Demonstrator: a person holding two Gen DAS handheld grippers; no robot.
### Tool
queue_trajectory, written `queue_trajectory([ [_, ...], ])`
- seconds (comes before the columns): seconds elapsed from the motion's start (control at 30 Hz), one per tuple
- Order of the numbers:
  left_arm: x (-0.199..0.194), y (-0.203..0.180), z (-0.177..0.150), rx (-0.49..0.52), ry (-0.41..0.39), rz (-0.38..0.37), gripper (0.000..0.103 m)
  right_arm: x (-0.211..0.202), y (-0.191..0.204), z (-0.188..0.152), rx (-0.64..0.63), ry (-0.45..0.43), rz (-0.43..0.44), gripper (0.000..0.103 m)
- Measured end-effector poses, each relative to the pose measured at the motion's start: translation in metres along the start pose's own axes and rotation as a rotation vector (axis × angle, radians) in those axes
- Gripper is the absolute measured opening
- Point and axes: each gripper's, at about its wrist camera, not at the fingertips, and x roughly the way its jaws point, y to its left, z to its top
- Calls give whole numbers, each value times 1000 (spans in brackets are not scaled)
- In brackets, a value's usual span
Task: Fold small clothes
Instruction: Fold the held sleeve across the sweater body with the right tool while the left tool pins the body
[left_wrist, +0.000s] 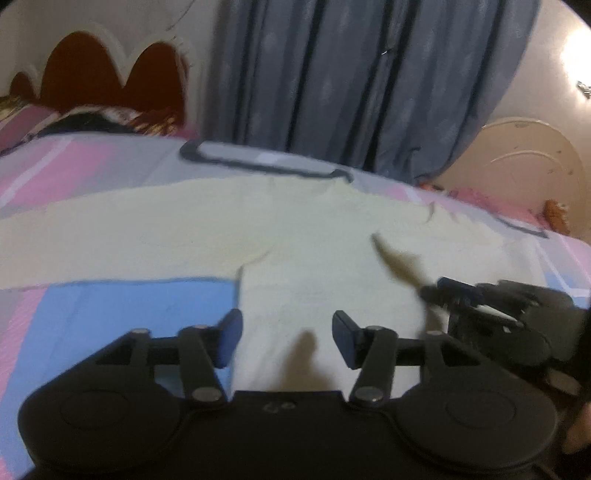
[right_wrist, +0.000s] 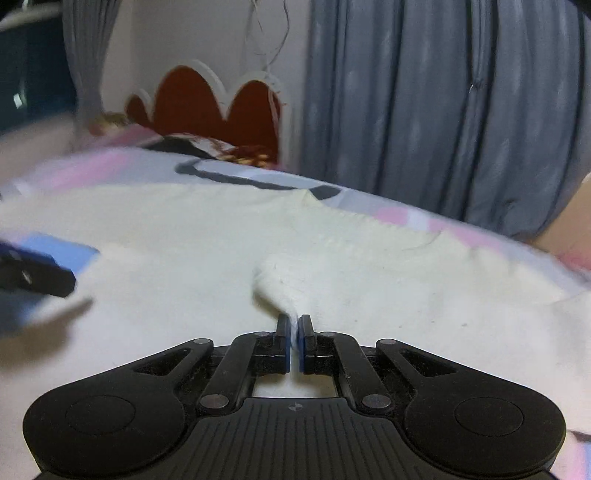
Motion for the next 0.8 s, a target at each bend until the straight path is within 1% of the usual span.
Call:
queue_trajectory([
  [0.03,4,-5,3,3,-4,-23,49,-10,-4,-3,24,-28,13,24],
  [0.07,8,-9,5,-3,-7,-52,48,-19,-12,-6,60,-51,41,24],
  [0.1,13,-15,8,-15,-10,-91,45,-19,-18,-7,83,-45,35,24],
  [0.13,20,-21,12,-29,-6,-136,42,-22,-25,-10,100,-37,10,24],
  [0.2,41,-36,18,-48,23,-199,38,-27,-39,-15,143,-22,-12,20],
  [0.23,52,-42,19,-49,42,-208,32,-28,-48,-20,167,-7,-22,17],
  [0.3,75,-51,22,-66,101,-221,28,-33,-62,-27,190,13,-54,17],
  [0.37,91,-59,27,-89,111,-255,27,-48,-72,-32,212,28,-70,17],
  [0.4,96,-62,28,-88,113,-254,26,-56,-76,-35,221,33,-82,17],
  [0.47,106,-71,30,-74,108,-251,21,-63,-84,-41,247,43,-97,17],
  [0.5,109,-73,30,-70,108,-248,10,-69,-86,-44,267,45,-98,17],
  [0.53,111,-73,31,-69,98,-246,6,-73,-89,-45,285,45,-99,17],
  [0.6,100,-68,35,-61,37,-243,6,-76,-94,-44,310,47,-103,17],
  [0.67,81,-58,38,-29,-33,-210,6,-80,-96,-44,312,44,-106,17],
  [0.73,65,-41,40,-9,-83,-173,6,-81,-95,-43,312,42,-104,17],
  [0.8,57,-21,38,10,-106,-105,6,-77,-95,-40,316,37,-107,17],
])
